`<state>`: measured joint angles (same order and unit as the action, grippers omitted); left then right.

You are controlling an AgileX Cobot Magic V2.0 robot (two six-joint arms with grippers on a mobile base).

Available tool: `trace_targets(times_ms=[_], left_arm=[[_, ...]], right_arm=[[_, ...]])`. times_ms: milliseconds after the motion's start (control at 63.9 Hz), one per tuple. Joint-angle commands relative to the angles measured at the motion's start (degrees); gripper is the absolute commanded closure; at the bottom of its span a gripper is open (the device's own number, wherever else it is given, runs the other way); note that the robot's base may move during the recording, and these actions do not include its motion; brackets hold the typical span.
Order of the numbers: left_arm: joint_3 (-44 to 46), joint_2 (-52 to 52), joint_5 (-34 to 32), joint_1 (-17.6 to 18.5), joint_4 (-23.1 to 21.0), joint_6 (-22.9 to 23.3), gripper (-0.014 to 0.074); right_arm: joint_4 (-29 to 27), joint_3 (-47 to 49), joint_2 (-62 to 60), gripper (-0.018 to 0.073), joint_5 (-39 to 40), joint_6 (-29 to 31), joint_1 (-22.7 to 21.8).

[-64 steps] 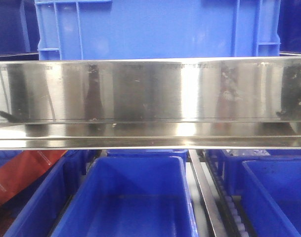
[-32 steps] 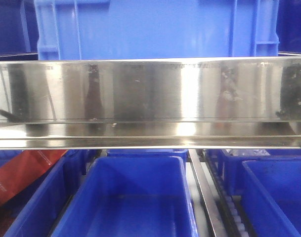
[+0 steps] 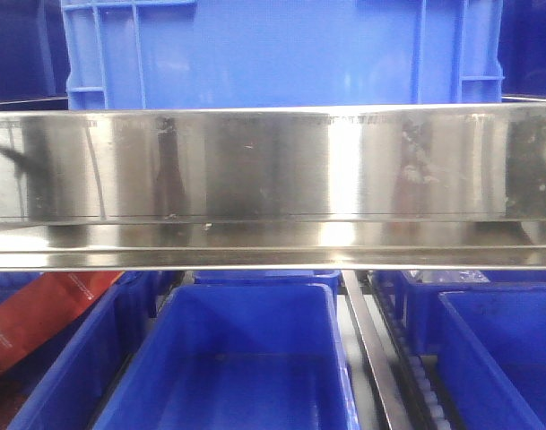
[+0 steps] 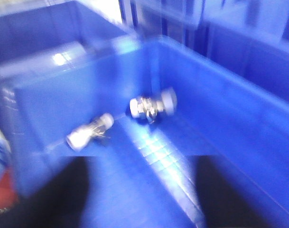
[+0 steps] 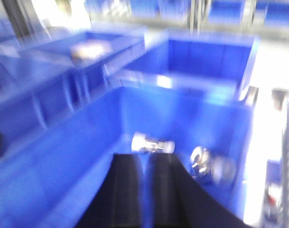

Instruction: Place valve from conveyor to right shelf box

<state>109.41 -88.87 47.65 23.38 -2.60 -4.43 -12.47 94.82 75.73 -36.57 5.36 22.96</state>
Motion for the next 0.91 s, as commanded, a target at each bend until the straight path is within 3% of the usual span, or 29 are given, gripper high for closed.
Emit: trace_targets(times_ms=[0, 110, 250, 548, 783, 892], left_arm=[[0.4, 3.8, 2.6, -1.5, 0.4, -0.1, 0.0497], [-1.0, 7.6, 6.3, -4.2, 0.8, -0.1, 0.0619], [-10.1, 14.6, 5.4, -7.7, 0.8, 0.1, 0.0639], [-44.9, 39.3, -14.2, -9.6, 0.8, 0.3, 0.0646], [-66.4, 57.0, -22.6, -9.6, 0.8, 0.3, 0.0649], [-76.0, 65.0, -28.5, -9.6, 0.8, 0.3, 0.0703]], right_arm=[[1.5, -1.1, -4.1, 0.0717, -0.5, 0.1, 0.1], [4.7, -6.0, -9.2, 0.0717, -0.2, 0.1, 0.1], [5.9, -17.0, -17.4, 0.0718, 2.8, 0.1, 0.1], [5.9, -42.9, -37.4, 0.0722, 11.5, 0.1, 0.1], [6.1, -59.1, -50.7, 0.0722, 13.2, 0.1, 0.1], [6.1, -66.0, -55.9, 0.0722, 15.6, 0.1, 0.1]])
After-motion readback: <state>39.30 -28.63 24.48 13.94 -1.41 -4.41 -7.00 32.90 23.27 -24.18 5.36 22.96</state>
